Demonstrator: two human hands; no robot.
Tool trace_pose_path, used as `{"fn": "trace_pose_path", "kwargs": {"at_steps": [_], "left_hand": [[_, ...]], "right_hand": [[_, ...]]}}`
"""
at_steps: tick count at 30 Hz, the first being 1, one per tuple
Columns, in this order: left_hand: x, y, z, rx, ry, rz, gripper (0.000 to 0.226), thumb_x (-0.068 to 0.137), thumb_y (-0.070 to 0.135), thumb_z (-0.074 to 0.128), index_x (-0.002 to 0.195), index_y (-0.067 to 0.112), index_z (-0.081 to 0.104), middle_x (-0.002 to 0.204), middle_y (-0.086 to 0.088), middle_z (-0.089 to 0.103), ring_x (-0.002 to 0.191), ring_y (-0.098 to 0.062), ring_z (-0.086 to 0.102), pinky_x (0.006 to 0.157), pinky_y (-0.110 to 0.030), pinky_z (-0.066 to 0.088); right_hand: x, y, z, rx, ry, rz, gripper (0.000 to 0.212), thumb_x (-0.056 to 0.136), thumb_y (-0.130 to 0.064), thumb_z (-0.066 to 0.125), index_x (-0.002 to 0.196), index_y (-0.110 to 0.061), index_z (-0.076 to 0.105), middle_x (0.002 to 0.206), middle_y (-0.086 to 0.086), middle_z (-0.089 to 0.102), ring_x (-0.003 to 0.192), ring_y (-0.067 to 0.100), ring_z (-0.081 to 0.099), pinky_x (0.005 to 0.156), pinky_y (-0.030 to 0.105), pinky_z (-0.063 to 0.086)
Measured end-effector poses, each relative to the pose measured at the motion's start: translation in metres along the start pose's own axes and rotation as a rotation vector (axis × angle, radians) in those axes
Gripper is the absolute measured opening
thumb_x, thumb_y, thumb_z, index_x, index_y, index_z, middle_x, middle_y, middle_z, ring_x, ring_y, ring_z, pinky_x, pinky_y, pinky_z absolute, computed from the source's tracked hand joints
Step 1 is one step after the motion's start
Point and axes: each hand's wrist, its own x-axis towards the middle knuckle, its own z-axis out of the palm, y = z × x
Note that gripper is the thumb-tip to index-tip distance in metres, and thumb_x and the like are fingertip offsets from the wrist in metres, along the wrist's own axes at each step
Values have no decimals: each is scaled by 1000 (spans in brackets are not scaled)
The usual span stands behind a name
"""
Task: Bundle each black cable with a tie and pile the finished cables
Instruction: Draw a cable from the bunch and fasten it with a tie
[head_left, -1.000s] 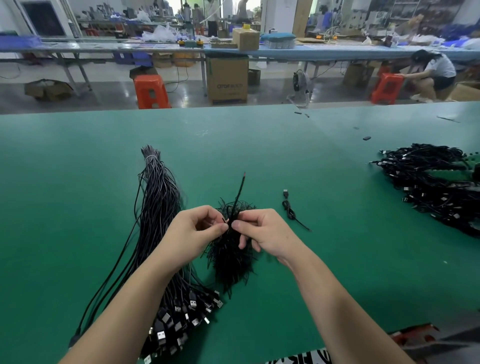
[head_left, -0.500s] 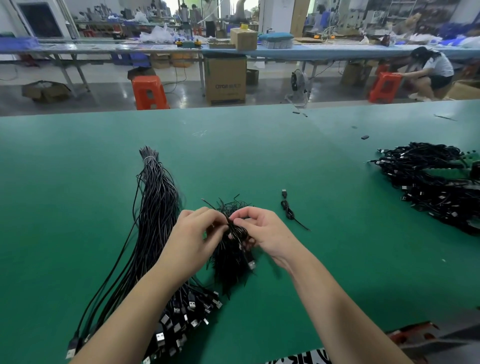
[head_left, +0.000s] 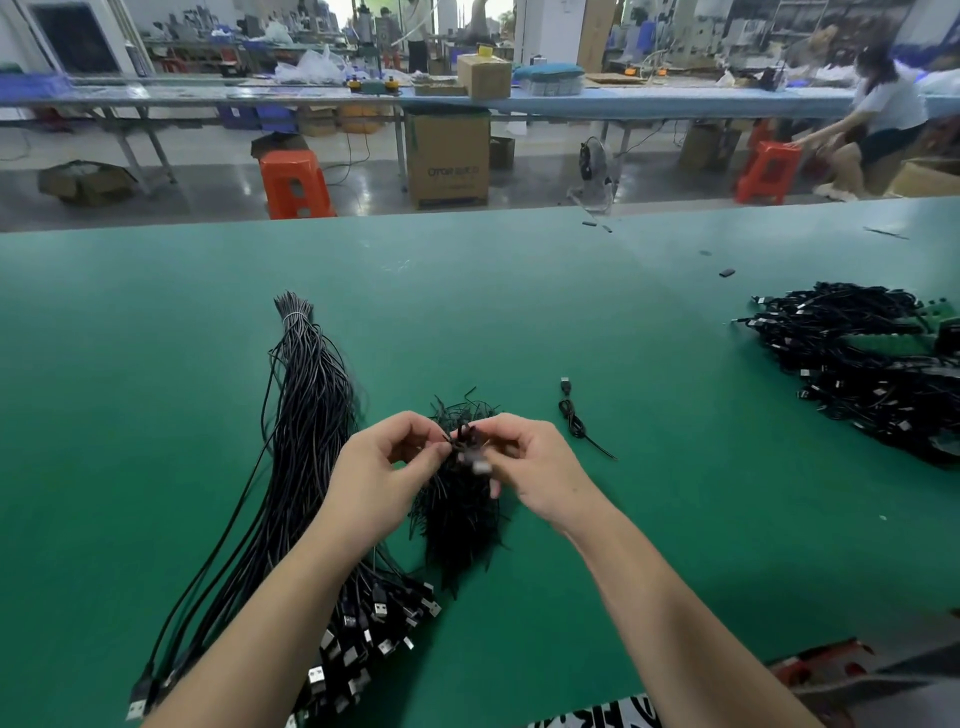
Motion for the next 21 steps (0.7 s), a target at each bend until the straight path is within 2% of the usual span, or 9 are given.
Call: {"fn": "trace_pose_path", "kwargs": {"at_steps": [2, 5, 8, 11, 12, 13, 15, 18, 21], "left_hand": [[-2, 0, 1, 107, 16, 110, 18, 87, 8, 74, 80, 24, 70, 70, 11, 65, 65, -4, 55, 63, -15, 43], [-4, 3, 3, 357, 53, 366, 14, 86, 9, 76, 86, 22, 70, 77, 16, 65, 78, -7, 55, 75, -13, 41], [-3, 1, 5, 653, 60, 661, 7, 89, 6, 69, 90, 13, 71, 85, 7, 69, 77, -15, 53, 85, -25, 38], [-4, -3, 6, 801, 62, 776, 9, 86, 3, 67, 90, 10, 71, 85, 2, 69, 71, -22, 60, 87, -34, 41], [-5, -4, 7, 777, 67, 753, 9, 86, 3, 67, 91, 10, 71, 85, 3, 68, 73, -21, 58, 86, -33, 40], [-6, -3, 8, 717, 72, 693, 8, 87, 5, 69, 91, 11, 71, 85, 5, 68, 75, -19, 55, 85, -30, 39], [-9, 0, 9, 556, 78, 504, 9, 88, 8, 74, 90, 17, 71, 86, 14, 65, 81, -13, 50, 82, -24, 38], [-8, 2, 8, 404, 81, 295, 15, 86, 12, 76, 87, 26, 69, 79, 20, 64, 78, -6, 58, 76, -22, 45], [-4, 3, 3, 246, 78, 155, 21, 88, 10, 73, 79, 29, 67, 72, 21, 65, 69, -2, 59, 63, -10, 42]], "right_hand": [[1, -1, -1, -17, 20, 22, 9, 95, -14, 69, 94, -21, 76, 74, 3, 68, 57, 26, 53, 53, 30, 46], [0, -3, 1, -36, 0, 66, 27, 101, -28, 60, 79, -27, 75, 66, 8, 63, 48, 19, 51, 46, 23, 42], [0, -6, 3, 36, -11, 158, 33, 101, -28, 61, 71, -25, 74, 60, 5, 54, 44, 13, 47, 39, 24, 40], [2, -6, 3, 42, 13, 188, 14, 99, -24, 64, 88, -21, 73, 58, 1, 55, 40, 12, 45, 37, 22, 38], [2, -7, 3, 67, 33, 183, 5, 98, -22, 66, 98, -18, 70, 62, 6, 58, 39, 13, 44, 37, 22, 38], [2, -7, 3, 91, 48, 168, 8, 97, -20, 67, 103, -16, 65, 66, 13, 61, 40, 15, 44, 37, 23, 39], [1, -8, 4, 127, 57, 135, 7, 98, -16, 65, 103, -14, 61, 72, 20, 64, 44, 19, 46, 41, 25, 42], [-2, -10, 4, 188, 25, 89, 10, 102, -9, 56, 102, -9, 66, 73, 12, 70, 53, 19, 57, 51, 28, 53], [-4, -12, 5, 193, -43, 37, 18, 102, 3, 52, 107, -5, 66, 81, 9, 72, 71, 17, 67, 64, 28, 59]]}}
